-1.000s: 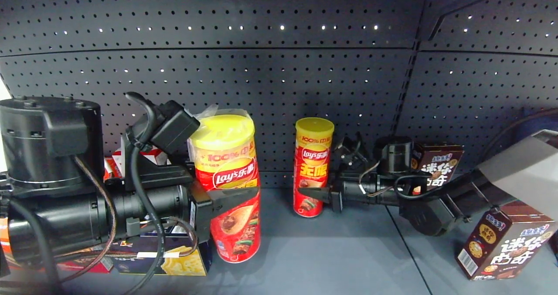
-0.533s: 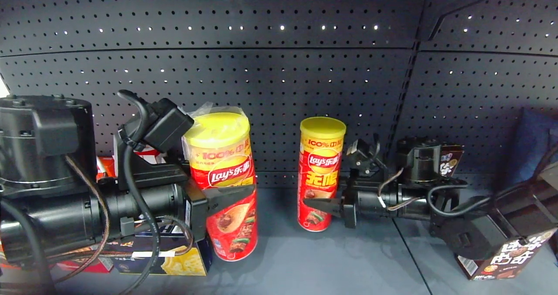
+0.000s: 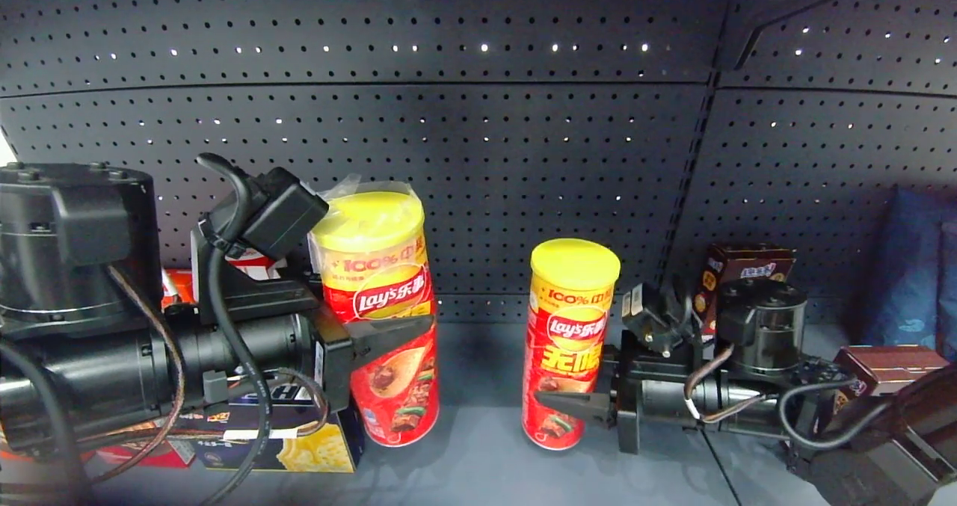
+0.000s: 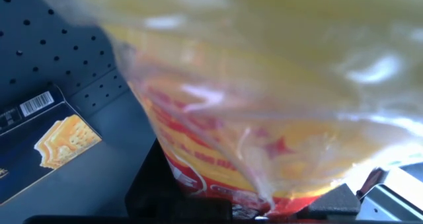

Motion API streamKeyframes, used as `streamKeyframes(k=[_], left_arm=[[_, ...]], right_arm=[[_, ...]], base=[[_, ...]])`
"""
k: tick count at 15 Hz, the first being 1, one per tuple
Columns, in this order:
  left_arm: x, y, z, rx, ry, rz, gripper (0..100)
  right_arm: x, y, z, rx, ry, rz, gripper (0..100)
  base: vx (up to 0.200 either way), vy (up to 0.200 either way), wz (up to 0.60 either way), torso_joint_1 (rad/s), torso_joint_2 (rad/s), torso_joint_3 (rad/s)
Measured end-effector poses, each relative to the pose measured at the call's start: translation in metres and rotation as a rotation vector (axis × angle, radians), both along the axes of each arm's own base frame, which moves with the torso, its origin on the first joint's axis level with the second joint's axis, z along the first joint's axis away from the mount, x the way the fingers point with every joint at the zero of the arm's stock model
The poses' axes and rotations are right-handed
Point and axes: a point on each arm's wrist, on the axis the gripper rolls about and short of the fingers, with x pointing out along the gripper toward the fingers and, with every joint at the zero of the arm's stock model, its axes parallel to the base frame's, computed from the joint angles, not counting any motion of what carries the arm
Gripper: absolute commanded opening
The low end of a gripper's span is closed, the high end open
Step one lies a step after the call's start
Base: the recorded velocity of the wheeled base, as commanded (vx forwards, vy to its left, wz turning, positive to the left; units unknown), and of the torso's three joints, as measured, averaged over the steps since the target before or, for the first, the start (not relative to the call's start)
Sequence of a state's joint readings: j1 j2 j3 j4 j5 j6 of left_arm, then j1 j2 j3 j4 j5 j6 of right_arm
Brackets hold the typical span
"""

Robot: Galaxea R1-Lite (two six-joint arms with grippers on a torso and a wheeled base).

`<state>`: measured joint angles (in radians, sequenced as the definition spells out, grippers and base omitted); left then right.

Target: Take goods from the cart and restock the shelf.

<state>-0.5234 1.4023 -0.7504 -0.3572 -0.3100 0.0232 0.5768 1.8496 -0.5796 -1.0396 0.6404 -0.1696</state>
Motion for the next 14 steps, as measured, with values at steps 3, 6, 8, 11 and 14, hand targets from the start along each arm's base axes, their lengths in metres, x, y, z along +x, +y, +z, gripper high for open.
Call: streamKeyframes(k=[3,6,8,11,14], left_arm=[[0.001,0.0,0.0,-0.001,-0.002,0.001,0],[0.002,-0.001,0.0,-0.001,-0.001,0.001,0],[0.002,-0.001,0.0,0.0,-0.001,0.001,0],[0.003,0.001,-0.001,0.001,0.002,0.01,0],[0.003,0.003,-0.002,0.003,0.006,0.017,0]], right_arm=[[-0.012,-0.006,-0.007,-0.002,0.002,0.005,0],[-0.021,-0.01,-0.013,-0.014,0.022,0.009,0],[-0.022,-0.01,-0.015,-0.019,0.029,0.012,0],[-0.026,-0.004,-0.018,-0.023,0.035,0.037,0],[-0.027,0.003,-0.021,-0.019,0.028,0.056,0]], base=[[0.0,0.0,0.0,0.0,0.0,0.0],[0.0,0.0,0.0,0.0,0.0,0.0],[0.0,0.0,0.0,0.0,0.0,0.0],[0.0,0.0,0.0,0.0,0.0,0.0],[0.0,0.0,0.0,0.0,0.0,0.0]])
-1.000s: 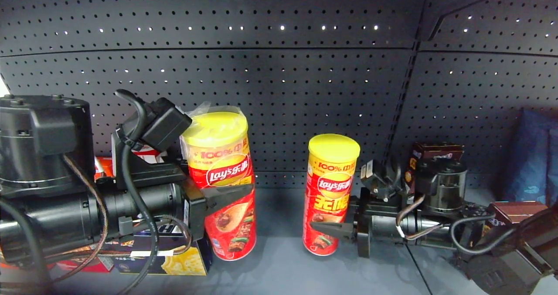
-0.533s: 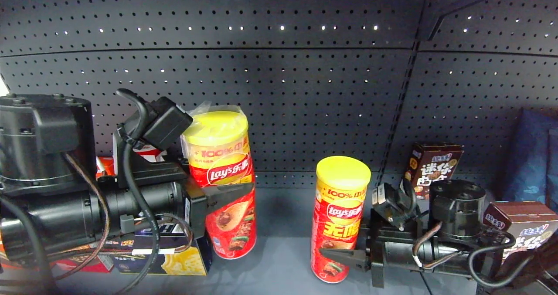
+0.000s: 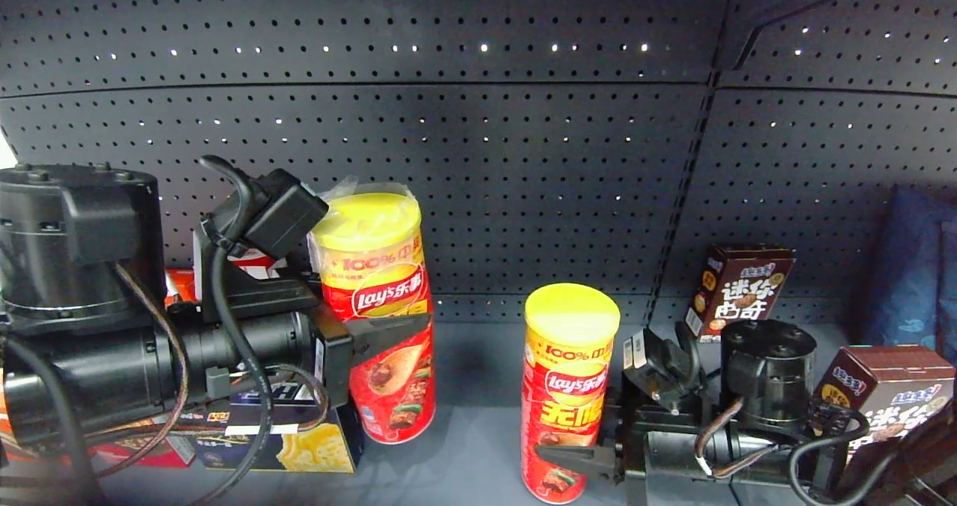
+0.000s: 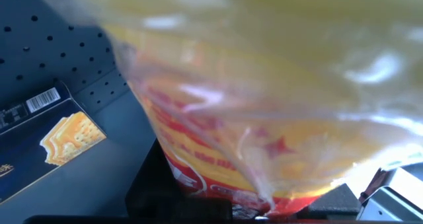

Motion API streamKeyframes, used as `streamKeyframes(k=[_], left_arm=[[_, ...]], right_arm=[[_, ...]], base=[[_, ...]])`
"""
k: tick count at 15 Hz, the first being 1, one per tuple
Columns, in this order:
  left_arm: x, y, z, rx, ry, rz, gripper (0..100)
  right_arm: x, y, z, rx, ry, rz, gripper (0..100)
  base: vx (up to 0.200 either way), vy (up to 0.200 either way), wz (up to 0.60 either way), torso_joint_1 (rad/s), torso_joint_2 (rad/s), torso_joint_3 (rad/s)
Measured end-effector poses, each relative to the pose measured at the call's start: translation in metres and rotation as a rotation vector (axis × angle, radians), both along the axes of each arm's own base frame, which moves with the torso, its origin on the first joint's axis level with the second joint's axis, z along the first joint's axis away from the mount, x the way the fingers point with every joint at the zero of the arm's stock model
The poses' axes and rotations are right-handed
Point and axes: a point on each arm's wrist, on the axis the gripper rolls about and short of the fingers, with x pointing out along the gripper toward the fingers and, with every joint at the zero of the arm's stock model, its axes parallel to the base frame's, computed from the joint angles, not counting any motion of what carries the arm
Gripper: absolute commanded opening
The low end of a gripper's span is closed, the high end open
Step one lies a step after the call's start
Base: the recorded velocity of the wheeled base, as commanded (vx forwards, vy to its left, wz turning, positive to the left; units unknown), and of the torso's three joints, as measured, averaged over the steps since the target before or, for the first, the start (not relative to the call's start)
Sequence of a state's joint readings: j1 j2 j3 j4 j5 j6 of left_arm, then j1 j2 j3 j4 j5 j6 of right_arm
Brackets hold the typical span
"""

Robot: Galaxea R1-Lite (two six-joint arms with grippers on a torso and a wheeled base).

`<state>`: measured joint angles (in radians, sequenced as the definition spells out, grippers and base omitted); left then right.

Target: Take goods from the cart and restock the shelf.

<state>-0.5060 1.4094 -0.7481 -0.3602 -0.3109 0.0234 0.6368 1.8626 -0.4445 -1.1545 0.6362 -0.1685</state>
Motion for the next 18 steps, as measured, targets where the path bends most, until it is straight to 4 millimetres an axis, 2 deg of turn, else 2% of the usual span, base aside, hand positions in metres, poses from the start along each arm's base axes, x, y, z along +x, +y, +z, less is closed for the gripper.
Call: streamKeyframes(k=[6,7,14,18], left_arm=[[0.0,0.001,-0.002,0.003,0.005,0.001,0],[0.0,0.001,-0.002,0.003,0.004,0.001,0],[-0.001,0.001,-0.002,0.005,0.006,0.001,0],[-0.001,0.001,-0.002,0.005,0.006,0.001,0]], right_arm=[[-0.001,0.001,-0.004,-0.009,0.012,0.006,0],[-0.002,0.001,-0.005,-0.011,0.014,0.006,100],[-0.002,-0.002,-0.006,-0.027,0.005,-0.061,100],[-0.008,-0.011,0.005,-0.009,-0.019,-0.071,100]], base=[[0.0,0.0,0.0,0.0,0.0,0.0],[0.0,0.0,0.0,0.0,0.0,0.0],[0.0,0.0,0.0,0.0,0.0,0.0],[0.0,0.0,0.0,0.0,0.0,0.0]])
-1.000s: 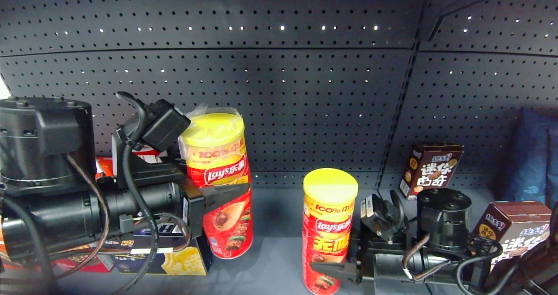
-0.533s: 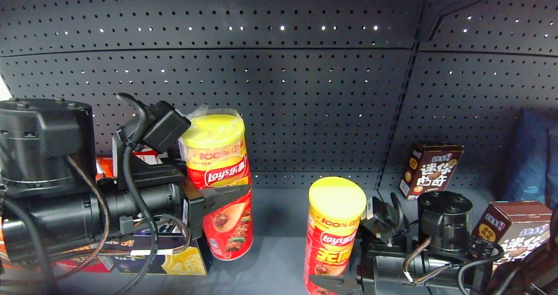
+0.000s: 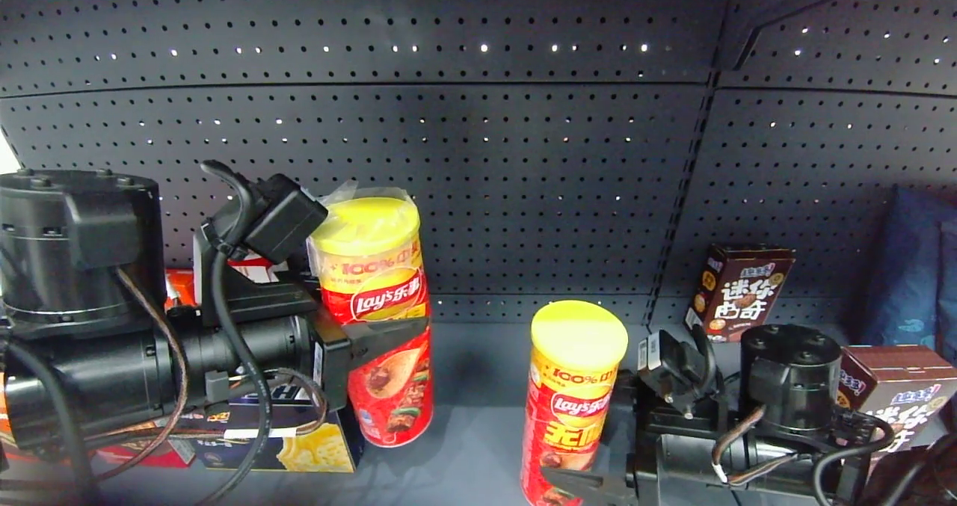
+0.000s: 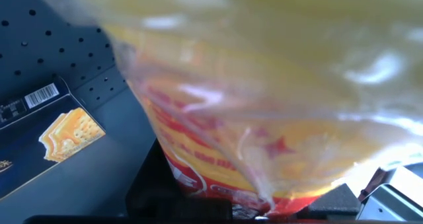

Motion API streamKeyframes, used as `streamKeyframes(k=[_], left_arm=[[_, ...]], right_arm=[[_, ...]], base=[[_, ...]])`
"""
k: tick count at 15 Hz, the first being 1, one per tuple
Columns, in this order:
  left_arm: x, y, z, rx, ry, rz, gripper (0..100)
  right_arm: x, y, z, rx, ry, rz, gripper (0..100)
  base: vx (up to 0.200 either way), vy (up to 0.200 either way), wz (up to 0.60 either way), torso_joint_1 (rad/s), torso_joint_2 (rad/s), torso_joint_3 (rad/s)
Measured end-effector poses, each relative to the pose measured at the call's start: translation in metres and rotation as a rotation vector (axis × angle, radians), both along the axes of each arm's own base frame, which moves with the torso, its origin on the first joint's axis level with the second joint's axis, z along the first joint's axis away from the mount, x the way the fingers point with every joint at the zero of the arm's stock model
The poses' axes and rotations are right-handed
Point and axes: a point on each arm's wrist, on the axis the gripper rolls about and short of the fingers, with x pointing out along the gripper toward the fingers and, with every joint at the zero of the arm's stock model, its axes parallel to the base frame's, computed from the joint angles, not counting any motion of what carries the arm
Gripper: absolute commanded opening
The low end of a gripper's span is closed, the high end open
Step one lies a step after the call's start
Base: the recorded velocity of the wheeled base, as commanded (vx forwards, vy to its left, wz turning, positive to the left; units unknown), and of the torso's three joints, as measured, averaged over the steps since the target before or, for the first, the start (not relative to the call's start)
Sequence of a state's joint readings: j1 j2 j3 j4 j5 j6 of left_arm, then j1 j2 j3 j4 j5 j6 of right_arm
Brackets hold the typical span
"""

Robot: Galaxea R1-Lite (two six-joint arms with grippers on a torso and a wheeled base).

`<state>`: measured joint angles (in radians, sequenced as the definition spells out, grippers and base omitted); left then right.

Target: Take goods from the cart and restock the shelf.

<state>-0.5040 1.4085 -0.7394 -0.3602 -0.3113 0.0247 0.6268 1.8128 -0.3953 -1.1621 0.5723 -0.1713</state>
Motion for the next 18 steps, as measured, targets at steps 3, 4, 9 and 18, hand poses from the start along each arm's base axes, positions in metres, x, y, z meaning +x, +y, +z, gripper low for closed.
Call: streamKeyframes(k=[3,4,9,18], left_arm=[[-0.001,0.0,-0.002,0.003,0.006,0.0,0],[-0.001,0.0,-0.003,0.004,0.008,0.0,0],[-0.002,0.001,-0.004,0.007,0.013,0.001,0],[-0.003,0.0,-0.001,0.003,0.001,-0.007,0]], right_arm=[[-0.01,-0.009,0.017,0.034,-0.045,-0.003,100],[-0.015,-0.013,0.022,0.042,-0.056,-0.004,100],[-0.053,-0.038,0.05,0.027,-0.056,-0.044,100],[-0.121,-0.126,0.061,-0.011,-0.165,-0.677,100]], base=[[0.0,0.0,0.0,0.0,0.0,0.0],[0.0,0.0,0.0,0.0,0.0,0.0],[0.0,0.0,0.0,0.0,0.0,0.0],[0.0,0.0,0.0,0.0,0.0,0.0]])
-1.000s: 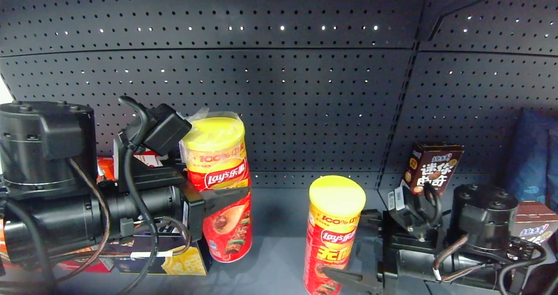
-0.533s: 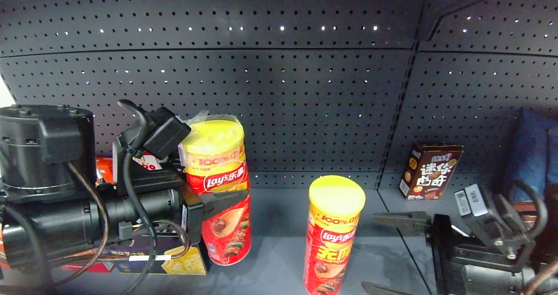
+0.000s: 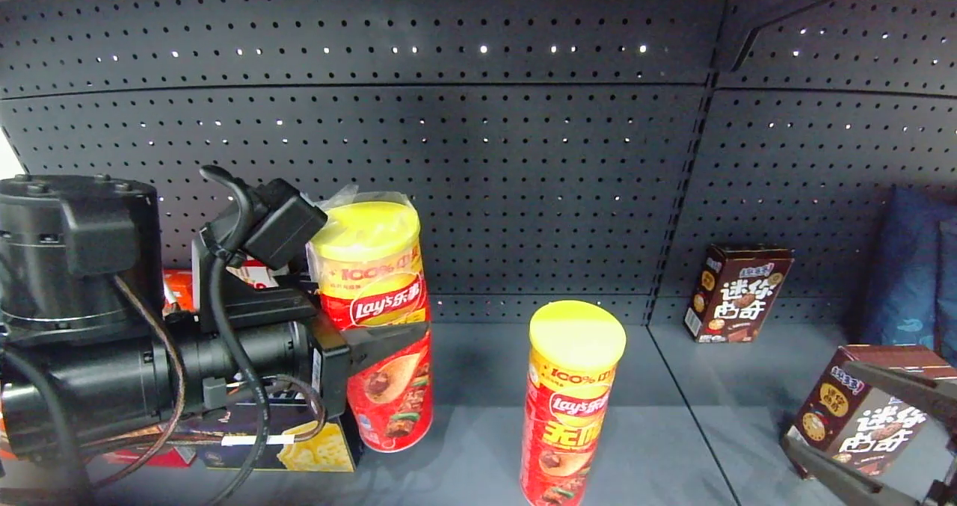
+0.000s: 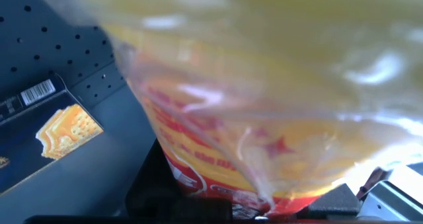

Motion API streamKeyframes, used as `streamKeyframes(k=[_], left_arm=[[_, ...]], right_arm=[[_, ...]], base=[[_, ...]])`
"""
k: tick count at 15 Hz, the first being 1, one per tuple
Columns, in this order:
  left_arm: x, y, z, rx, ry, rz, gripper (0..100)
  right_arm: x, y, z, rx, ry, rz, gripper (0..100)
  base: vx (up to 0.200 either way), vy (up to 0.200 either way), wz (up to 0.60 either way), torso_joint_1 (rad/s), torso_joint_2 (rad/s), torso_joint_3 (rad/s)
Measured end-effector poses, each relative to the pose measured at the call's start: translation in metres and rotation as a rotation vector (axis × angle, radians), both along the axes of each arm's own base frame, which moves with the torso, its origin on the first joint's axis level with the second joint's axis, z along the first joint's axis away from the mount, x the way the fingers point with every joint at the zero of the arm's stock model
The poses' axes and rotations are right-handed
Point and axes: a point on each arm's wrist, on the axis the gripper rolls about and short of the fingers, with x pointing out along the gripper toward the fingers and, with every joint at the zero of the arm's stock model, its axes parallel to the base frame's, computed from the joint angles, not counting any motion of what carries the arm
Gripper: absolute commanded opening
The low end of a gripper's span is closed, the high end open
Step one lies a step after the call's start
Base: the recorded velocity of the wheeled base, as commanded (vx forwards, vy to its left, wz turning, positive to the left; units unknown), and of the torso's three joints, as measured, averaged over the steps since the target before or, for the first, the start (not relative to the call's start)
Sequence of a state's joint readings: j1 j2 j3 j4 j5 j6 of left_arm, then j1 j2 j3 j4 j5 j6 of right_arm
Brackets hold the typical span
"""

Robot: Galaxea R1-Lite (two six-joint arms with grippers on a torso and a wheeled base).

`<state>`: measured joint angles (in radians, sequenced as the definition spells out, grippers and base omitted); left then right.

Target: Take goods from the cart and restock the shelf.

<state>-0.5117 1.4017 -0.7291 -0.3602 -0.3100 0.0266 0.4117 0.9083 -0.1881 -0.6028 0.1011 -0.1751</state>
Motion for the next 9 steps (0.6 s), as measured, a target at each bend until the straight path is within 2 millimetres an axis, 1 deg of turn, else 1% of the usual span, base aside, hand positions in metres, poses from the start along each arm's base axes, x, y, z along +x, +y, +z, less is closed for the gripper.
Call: streamKeyframes(k=[2,4,7,9], left_arm=[[0.0,0.0,0.001,-0.002,-0.002,-0.002,0],[0.0,0.0,0.0,-0.001,0.0,-0.003,0],[0.0,0.0,0.0,-0.001,0.001,-0.007,0],[0.001,-0.001,0.002,-0.009,-0.014,-0.008,0]], right_arm=[[-0.008,-0.016,0.0,0.014,-0.041,-0.136,100],[-0.021,-0.027,-0.007,0.023,-0.074,-0.251,100],[-0.046,-0.037,-0.03,0.019,-0.062,-0.384,100],[-0.069,-0.04,-0.047,0.02,-0.049,-0.442,100]], base=[[0.0,0.0,0.0,0.0,0.0,0.0],[0.0,0.0,0.0,0.0,0.0,0.0],[0.0,0.0,0.0,0.0,0.0,0.0],[0.0,0.0,0.0,0.0,0.0,0.0]])
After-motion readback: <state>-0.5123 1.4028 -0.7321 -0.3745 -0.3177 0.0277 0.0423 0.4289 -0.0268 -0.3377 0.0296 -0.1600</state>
